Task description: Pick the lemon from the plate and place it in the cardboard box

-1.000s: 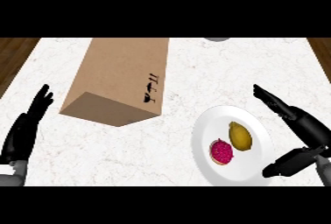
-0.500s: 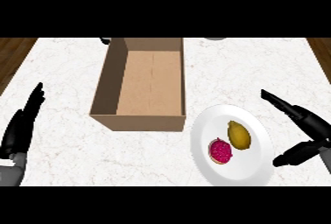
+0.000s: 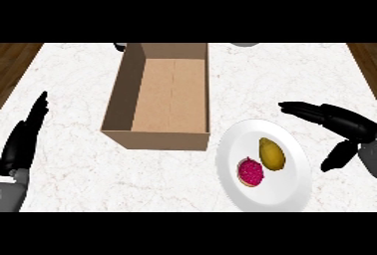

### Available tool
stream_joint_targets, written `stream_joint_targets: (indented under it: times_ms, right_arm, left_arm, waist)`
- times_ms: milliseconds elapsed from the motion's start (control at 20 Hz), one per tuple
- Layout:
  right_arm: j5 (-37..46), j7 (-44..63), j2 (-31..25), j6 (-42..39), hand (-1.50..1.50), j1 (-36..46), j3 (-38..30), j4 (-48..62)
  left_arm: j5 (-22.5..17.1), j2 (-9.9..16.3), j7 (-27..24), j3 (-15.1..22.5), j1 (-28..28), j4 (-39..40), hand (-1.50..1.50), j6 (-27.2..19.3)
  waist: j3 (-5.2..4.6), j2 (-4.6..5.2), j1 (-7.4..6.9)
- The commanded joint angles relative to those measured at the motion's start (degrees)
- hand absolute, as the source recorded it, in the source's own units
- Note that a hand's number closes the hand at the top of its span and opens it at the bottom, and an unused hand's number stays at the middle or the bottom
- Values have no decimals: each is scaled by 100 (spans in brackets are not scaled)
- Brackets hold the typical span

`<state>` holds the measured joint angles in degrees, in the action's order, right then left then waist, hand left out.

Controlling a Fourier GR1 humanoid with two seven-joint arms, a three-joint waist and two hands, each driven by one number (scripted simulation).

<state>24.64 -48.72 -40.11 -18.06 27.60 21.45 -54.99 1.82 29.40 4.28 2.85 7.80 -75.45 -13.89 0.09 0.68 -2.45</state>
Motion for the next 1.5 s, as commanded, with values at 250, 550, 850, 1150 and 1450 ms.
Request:
stream_joint_targets:
  times_ms: [250,550,850,1150,1450]
  right_arm:
    - [1330,86,519,-257,-150,760,958,726]
    - [1866,587,1063,-296,-150,1136,840,834]
    - [2224,598,1136,-534,-150,832,598,527]
    - [2532,299,1321,-336,-150,821,415,944]
    - [2268,57,1108,-945,-150,562,392,189]
  left_arm:
    - [54,8,118,-169,-223,-288,0,56]
    - [117,-95,-356,-478,-296,98,0,249]
    - [484,-302,173,-469,-266,-283,0,186]
    - [518,-391,-172,-688,-307,44,0,351]
    - [773,-643,68,-526,-380,-229,0,167]
  waist:
    - [-5,-49,103]
    - [-10,-61,198]
    - [-9,-72,227]
    - [-9,-69,214]
    - [-9,-86,245]
